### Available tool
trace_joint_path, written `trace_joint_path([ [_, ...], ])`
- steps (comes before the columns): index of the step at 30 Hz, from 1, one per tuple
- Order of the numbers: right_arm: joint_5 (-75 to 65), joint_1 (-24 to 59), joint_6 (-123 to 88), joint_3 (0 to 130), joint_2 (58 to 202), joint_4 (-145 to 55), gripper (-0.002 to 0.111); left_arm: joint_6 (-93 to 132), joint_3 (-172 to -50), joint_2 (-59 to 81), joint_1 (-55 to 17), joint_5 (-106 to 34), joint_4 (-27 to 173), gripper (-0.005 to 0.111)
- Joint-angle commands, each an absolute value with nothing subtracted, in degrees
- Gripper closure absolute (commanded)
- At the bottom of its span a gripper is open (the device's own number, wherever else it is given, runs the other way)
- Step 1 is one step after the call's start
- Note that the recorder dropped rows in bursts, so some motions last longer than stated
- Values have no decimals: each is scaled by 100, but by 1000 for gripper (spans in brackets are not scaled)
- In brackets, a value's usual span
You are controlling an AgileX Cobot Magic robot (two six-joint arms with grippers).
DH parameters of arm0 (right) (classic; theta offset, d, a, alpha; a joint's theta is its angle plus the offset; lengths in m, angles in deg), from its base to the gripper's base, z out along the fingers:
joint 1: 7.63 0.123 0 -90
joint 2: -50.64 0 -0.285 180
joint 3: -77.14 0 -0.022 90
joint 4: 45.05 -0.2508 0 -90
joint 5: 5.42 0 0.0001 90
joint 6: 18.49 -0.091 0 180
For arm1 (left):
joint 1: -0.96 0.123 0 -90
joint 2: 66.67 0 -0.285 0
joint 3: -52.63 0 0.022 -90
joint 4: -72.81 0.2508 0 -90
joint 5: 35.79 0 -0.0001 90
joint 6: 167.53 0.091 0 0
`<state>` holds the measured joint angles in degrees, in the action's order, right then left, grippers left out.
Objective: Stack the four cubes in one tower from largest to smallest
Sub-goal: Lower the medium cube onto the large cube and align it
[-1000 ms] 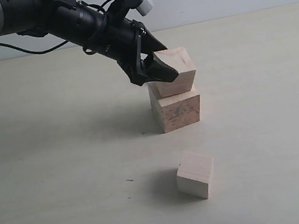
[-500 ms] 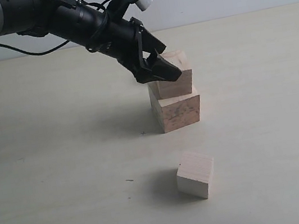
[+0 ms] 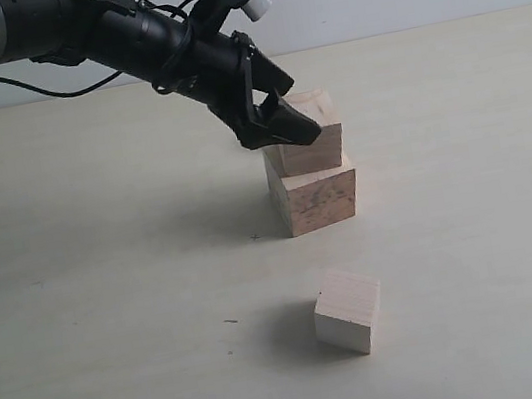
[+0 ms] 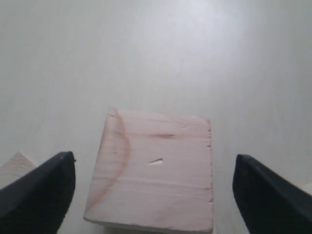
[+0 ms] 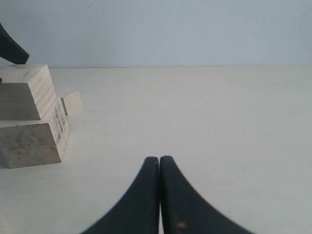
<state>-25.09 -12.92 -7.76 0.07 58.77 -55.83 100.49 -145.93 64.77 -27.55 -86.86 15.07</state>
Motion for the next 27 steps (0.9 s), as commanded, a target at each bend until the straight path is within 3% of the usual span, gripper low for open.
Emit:
trace_joint_path([
  [1, -2496, -1328, -790, -7, 5843, -5563, 108, 10045, -14631, 6461, -2770, -8771, 1627, 23],
  [4, -2496, -1328, -790, -7, 5843, -5563, 108, 9935, -14631, 6461, -2770, -8775, 1763, 26],
  [12, -2496, -1328, -790, -7, 5843, -5563, 108, 9901, -14631, 6461, -2770, -8670, 1777, 63],
  [16, -2496, -1328, -790, -7, 5843, -5563, 108, 9888, -14631, 6461, -2770, -8670, 1757, 72],
  [27, -2496, -1328, -790, -7, 5843, -5563, 108, 9708, -14631, 6461, -2778, -8646, 1651, 73],
])
